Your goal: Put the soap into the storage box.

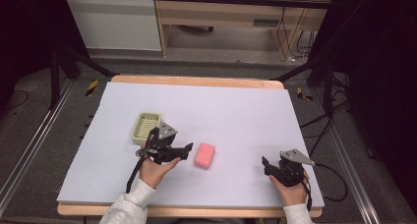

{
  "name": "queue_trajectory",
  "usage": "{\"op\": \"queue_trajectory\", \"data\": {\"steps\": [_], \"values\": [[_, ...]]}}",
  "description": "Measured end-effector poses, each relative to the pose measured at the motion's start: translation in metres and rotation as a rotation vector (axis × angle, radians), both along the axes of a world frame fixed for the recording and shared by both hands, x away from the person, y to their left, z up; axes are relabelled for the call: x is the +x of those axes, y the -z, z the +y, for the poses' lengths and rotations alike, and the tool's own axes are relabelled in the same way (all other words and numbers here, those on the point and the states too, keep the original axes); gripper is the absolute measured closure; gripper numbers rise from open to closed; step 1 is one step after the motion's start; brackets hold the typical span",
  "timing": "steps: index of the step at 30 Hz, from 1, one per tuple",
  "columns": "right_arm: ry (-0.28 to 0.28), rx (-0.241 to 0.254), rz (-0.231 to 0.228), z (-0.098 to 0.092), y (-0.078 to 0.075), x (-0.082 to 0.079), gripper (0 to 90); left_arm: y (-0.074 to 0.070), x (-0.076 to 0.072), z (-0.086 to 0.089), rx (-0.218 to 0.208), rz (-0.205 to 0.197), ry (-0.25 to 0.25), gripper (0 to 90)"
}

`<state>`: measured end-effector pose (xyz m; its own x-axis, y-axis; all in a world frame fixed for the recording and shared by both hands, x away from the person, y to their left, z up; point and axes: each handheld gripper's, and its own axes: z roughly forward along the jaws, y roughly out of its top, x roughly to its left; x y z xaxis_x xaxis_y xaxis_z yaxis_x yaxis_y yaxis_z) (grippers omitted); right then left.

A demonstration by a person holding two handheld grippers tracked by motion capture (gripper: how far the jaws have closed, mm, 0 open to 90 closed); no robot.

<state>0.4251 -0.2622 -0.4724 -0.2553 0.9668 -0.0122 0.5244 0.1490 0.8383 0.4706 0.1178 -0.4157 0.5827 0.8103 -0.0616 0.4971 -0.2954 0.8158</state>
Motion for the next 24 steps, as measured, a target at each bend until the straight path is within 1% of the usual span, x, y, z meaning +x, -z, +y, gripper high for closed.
{"op": "queue_trajectory", "data": {"steps": [4, 7, 9, 10, 11, 14, 15, 16, 20, 21, 22, 24], "values": [[-0.001, 0.000, 0.000, 0.000, 0.000, 0.000, 28.6, 0.003, 0.001, -0.008, 0.003, 0.007, 0.003, 26.9], [-0.004, -0.003, 0.001, 0.000, 0.000, 0.000, 28.6, 0.006, 0.001, -0.014, 0.034, 0.004, 0.007, 26.6], [-0.004, -0.003, 0.001, 0.000, 0.000, 0.000, 28.6, 0.008, 0.002, -0.019, 0.016, 0.014, 0.011, 26.4], [-0.007, -0.003, 0.003, 0.001, 0.000, 0.001, 28.6, 0.011, 0.002, -0.024, 0.015, 0.020, 0.016, 26.3], [-0.007, -0.003, 0.003, 0.001, 0.000, 0.001, 28.6, 0.011, 0.002, -0.024, 0.015, 0.020, 0.016, 26.3], [-0.007, -0.006, 0.006, 0.001, 0.001, 0.001, 28.6, 0.013, 0.002, -0.032, 0.025, 0.025, 0.024, 26.2], [-0.008, -0.006, 0.007, 0.001, 0.001, 0.001, 28.6, 0.014, 0.002, -0.035, 0.022, 0.026, 0.024, 26.1], [-0.007, -0.007, 0.006, 0.001, 0.000, 0.001, 28.6, 0.016, 0.002, -0.039, 0.031, 0.029, 0.030, 26.0], [-0.005, -0.006, 0.009, 0.001, 0.000, 0.001, 28.7, 0.019, 0.001, -0.046, 0.034, 0.029, 0.030, 25.8], [-0.002, -0.001, 0.016, 0.001, 0.000, 0.001, 28.7, 0.019, 0.001, -0.047, 0.033, 0.031, 0.032, 25.7], [-0.003, -0.002, 0.017, 0.001, 0.000, 0.001, 28.7, 0.022, 0.002, -0.051, 0.028, 0.037, 0.032, 25.5], [-0.002, -0.002, 0.017, 0.001, 0.000, 0.001, 28.8, 0.024, 0.002, -0.054, 0.032, 0.042, 0.038, 25.4]]}}
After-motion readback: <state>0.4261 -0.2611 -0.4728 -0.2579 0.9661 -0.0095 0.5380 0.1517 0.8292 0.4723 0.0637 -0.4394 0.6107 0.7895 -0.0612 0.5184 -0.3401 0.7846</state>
